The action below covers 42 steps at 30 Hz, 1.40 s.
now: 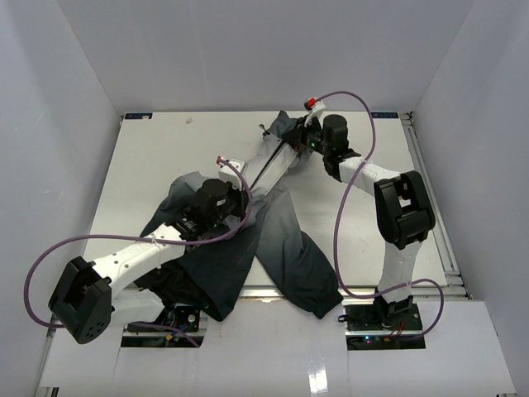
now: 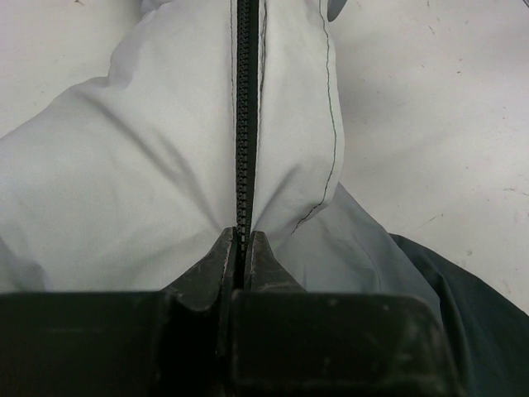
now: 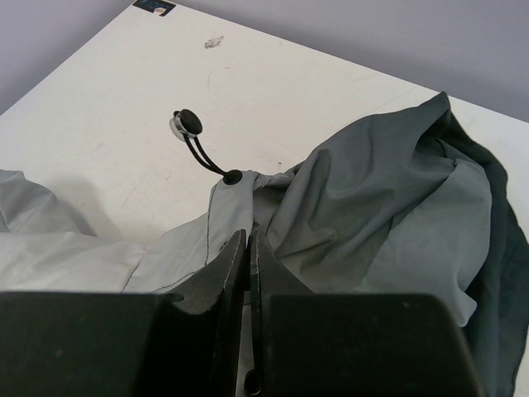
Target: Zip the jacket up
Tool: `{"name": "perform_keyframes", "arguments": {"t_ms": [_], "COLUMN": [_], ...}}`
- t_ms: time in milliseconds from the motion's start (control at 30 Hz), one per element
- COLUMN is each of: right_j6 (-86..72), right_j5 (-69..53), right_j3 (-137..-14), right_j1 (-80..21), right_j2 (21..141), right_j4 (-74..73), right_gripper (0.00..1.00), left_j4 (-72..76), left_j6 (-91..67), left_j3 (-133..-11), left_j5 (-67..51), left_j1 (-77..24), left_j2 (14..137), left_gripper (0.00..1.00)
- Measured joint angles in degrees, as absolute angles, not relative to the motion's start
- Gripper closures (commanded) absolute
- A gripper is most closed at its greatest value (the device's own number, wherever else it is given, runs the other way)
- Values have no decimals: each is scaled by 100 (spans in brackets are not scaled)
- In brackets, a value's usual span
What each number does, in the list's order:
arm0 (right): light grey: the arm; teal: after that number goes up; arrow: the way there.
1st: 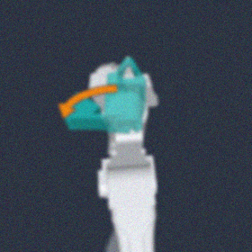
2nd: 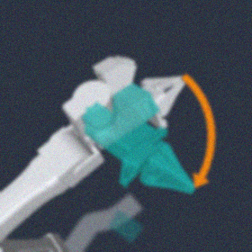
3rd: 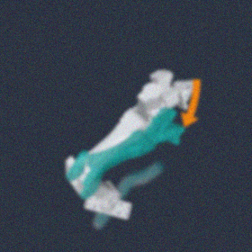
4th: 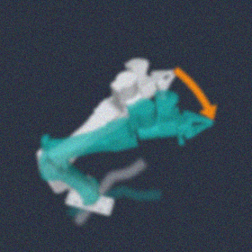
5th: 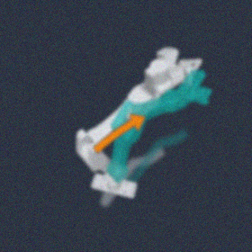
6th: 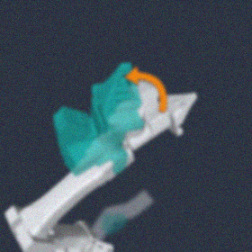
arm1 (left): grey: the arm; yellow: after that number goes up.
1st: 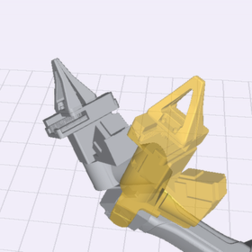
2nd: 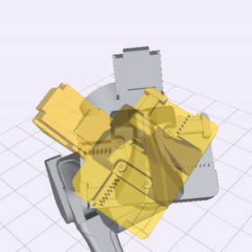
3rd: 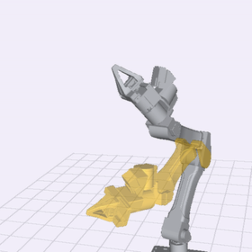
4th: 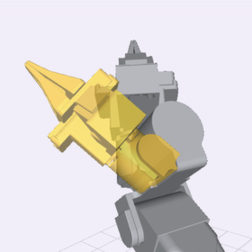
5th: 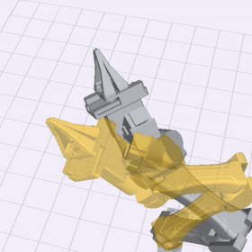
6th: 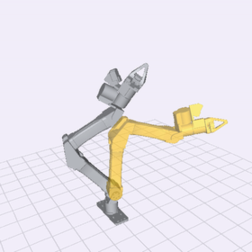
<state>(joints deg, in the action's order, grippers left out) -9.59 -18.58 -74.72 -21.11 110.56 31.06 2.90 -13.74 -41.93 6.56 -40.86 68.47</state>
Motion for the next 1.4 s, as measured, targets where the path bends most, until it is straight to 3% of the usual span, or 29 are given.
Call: {"name": "perform_keyframes", "arguments": {"t_ms": [467,700,733,800,867,900,1033,1133,1233,1400], "right_j6": [-1145,-1173,-1185,-1204,-1232,-1238,-1229,-1215,-1246,-1391], "right_j5": [-2901,-3120,-3171,-3243,-3303,-3306,-3102,-2966,-2903,-2723], "right_j3": [-8344,-9354,-9543,-9900,-10281,-10457,-10571,-10232,-9494,-8011], "right_j1": [-1984,-1684,-1647,-1596,-1555,-1536,-1347,-1171,-1000,-771], "right_j2": [11862,12519,12657,12927,13196,13311,13361,13112,12521,10807], "right_j4": [3261,3480,3516,3571,3559,3559,3776,3876,3812,2918], "right_gripper": [92,92,92,91,58,53,28,20,22,49], "left_j4": [992,1763,1903,2120,2243,2297,2244,2066,1887,1491], "left_j6": [-1617,-1740,-1769,-1813,-1842,-1854,-1971,-2045,-2047,-1955], "left_j3": [-3817,-4549,-4653,-4873,-5135,-5276,-5714,-6069,-6258,-6451], "left_j5": [1167,1086,1035,928,828,764,168,-310,-564,-813], "left_j1": [-4087,-4083,-4081,-4074,-4053,-4037,-3873,-3658,-3396,-3039], "left_j2": [6958,8483,8664,9000,9346,9531,10197,10616,10710,10376], "left_gripper": [100,100,99,87,76,68,52,46,38,34]}}
